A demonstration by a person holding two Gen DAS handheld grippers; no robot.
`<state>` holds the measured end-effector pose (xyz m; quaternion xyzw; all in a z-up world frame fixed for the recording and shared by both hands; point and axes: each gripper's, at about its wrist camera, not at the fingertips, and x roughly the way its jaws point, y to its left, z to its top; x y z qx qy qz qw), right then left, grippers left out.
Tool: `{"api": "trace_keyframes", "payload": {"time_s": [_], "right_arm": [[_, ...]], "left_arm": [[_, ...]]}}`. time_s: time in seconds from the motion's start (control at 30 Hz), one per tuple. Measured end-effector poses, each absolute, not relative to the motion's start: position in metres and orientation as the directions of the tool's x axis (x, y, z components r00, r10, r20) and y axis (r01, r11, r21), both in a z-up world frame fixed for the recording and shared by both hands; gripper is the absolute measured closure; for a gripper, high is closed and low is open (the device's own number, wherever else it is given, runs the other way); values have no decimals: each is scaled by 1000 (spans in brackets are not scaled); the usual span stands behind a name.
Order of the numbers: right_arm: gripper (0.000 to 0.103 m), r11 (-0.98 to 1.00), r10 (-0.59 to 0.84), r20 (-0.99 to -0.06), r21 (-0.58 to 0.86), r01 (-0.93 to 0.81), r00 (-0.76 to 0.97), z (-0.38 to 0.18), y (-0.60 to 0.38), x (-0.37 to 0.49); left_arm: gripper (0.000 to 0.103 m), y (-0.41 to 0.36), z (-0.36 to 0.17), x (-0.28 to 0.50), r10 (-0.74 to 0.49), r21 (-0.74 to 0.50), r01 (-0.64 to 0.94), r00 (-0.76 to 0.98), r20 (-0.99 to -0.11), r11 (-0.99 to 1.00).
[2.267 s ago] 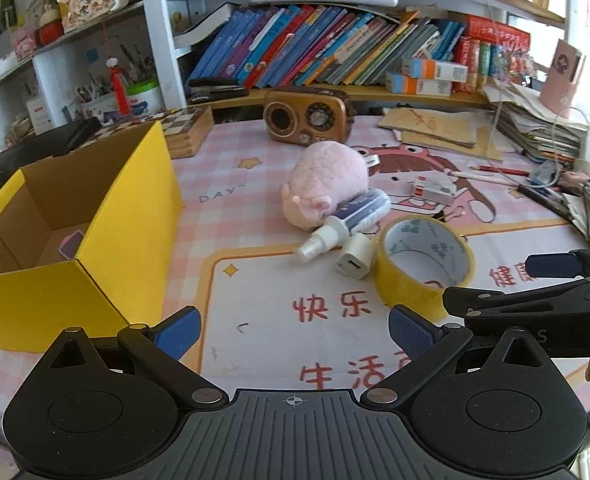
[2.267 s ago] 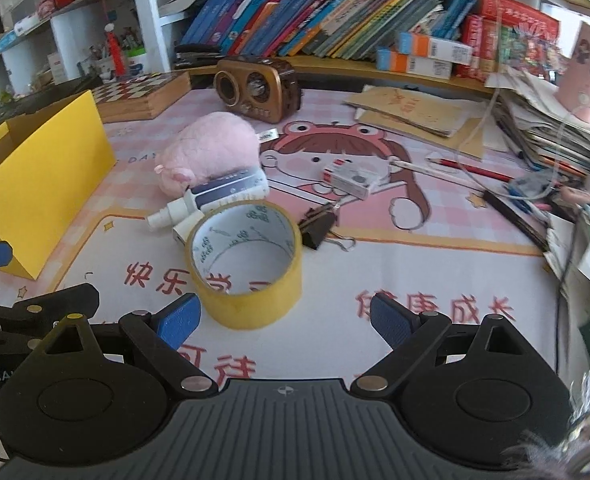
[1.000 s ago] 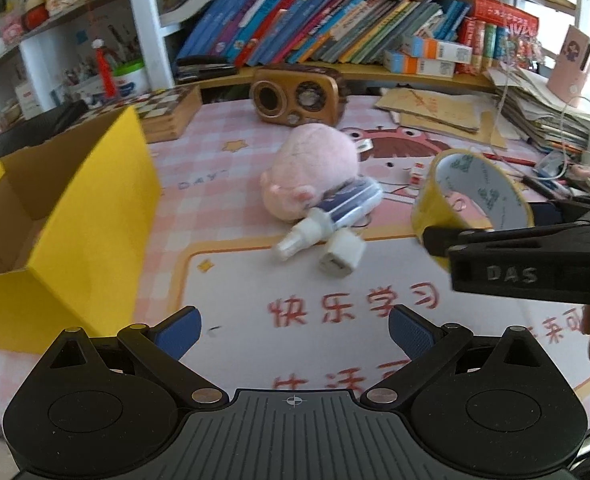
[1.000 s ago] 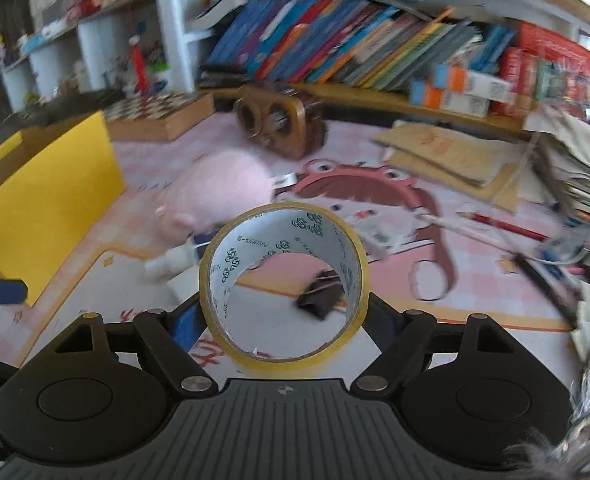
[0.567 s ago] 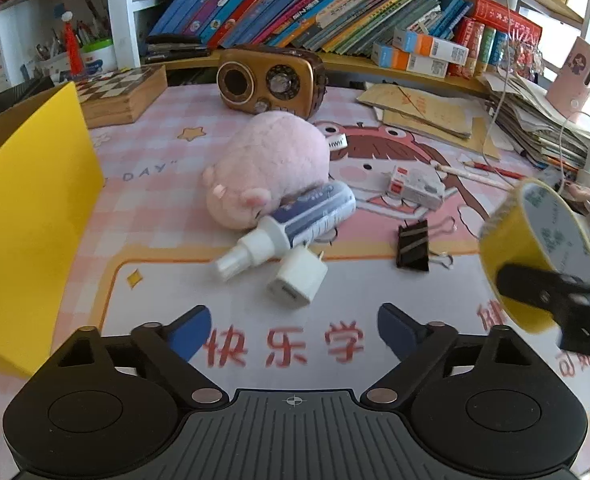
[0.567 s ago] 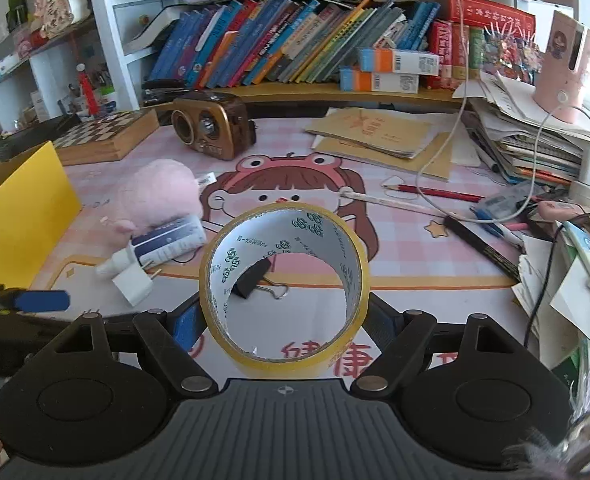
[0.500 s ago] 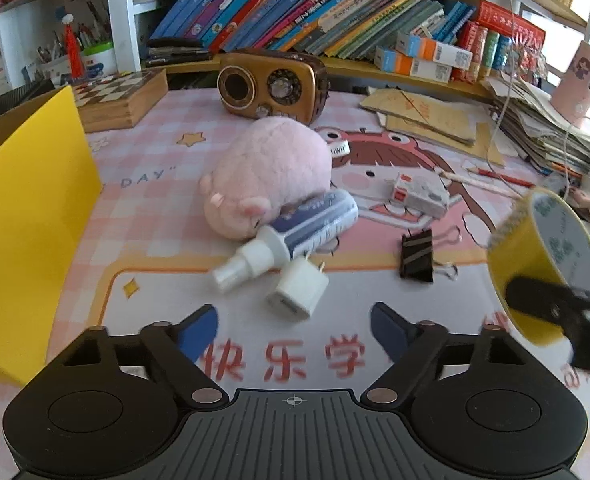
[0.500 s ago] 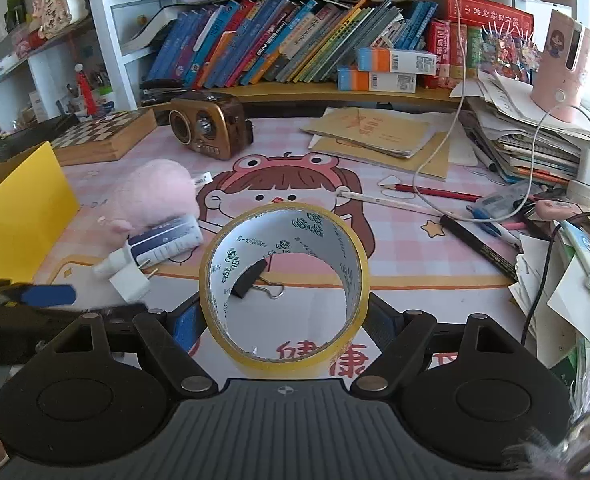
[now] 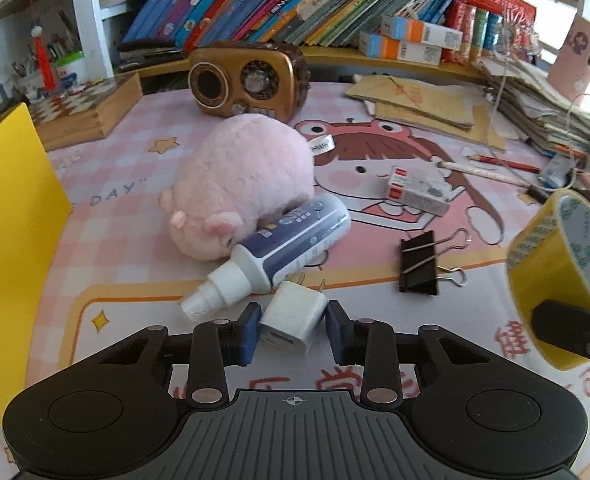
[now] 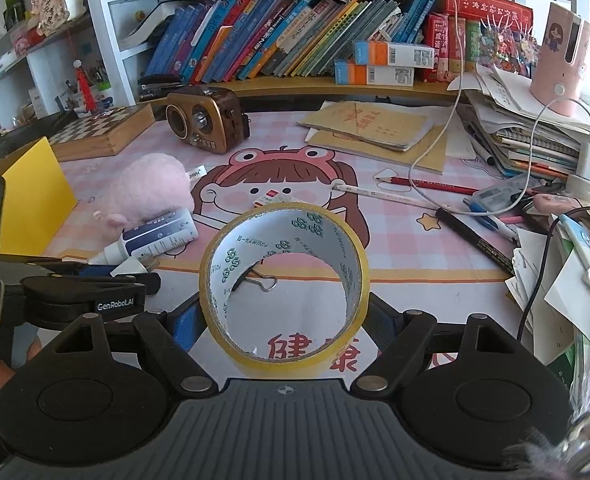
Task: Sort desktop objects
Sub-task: 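Grasp the white charger plug with the left gripper while the right holds the tape roll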
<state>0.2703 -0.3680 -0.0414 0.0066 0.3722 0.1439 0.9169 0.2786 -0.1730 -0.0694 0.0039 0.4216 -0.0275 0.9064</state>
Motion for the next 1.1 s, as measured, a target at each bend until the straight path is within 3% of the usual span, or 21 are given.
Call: {"api": "trace_keyframes", "payload": {"time_s": [0.23,1.1], "right_arm": [[24,953,284,-677,123,-276,679,-40,-362,264],[24,923,329,-680,84,-376,655,-24,-290,202]], "left_arm": [[70,-175,-55,255,-77,-9,105,666,-742,994],[70,-100,-18,159,-131,-142,45,716,-685,989]]}}
